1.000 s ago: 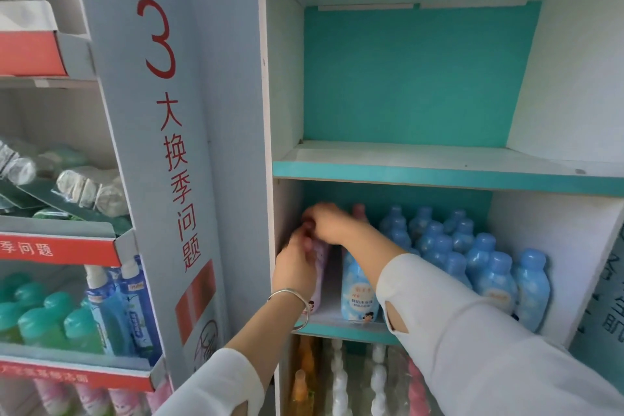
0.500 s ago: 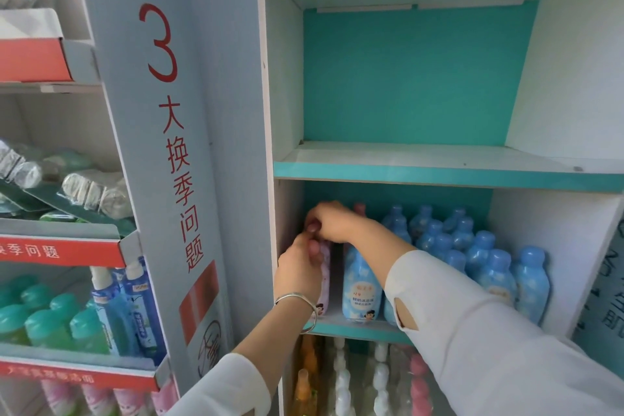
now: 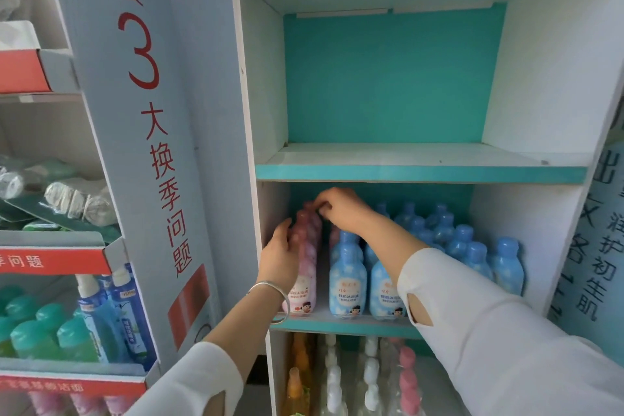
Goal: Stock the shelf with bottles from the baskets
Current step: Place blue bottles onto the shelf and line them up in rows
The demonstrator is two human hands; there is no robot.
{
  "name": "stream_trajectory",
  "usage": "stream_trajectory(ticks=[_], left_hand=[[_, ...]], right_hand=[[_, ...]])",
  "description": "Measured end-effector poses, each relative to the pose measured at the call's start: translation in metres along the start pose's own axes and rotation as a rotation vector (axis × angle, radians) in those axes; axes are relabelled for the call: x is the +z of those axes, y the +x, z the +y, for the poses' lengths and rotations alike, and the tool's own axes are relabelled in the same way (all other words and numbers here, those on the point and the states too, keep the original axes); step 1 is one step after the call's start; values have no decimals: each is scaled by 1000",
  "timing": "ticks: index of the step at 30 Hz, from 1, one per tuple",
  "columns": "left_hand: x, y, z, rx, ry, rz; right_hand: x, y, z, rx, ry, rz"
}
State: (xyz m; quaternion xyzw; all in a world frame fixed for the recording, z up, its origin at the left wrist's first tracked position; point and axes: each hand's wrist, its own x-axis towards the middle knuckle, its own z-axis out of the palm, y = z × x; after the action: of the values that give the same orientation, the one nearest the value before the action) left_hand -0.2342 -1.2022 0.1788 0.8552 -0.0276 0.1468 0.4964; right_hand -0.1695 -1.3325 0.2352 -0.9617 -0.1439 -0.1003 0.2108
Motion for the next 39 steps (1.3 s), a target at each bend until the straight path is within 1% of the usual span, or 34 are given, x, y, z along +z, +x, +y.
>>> stream_trajectory(ticks=[2,6,10,14,19,21,24,27,34,36,39], left_hand=[[0,7,6,1,-66,28],[3,27,17,8,-105,31],[11,49,20,28,-60,21],[18,74,15,-34,-101,31],[25,96,3,-126,-108,8],[29,99,-3,-158,-110,-21],[32,96,-7,-190,-132,-40],[31,95,-10,-203,-143,-50],[27,88,-7,-170,-130,-83],[26,86,-7,-151,-141,-101],[27,83,-4,-91,-126,-111]], right_hand=[[-7,-5,3,-1,0,20],[-7,-2,9,26,-1,-22],[5,19,13,-5,-32,-63],[20,50,9,11,-59,-91],[41,76,14,49,-148,-193],[43,78,17,28,-150,-196],[39,74,16,-66,-122,-215],[36,74,18,-111,-105,-210],[34,68,19,-116,-41,-234],[28,65,19,-100,-13,-210],[11,56,28,-62,51,-129]])
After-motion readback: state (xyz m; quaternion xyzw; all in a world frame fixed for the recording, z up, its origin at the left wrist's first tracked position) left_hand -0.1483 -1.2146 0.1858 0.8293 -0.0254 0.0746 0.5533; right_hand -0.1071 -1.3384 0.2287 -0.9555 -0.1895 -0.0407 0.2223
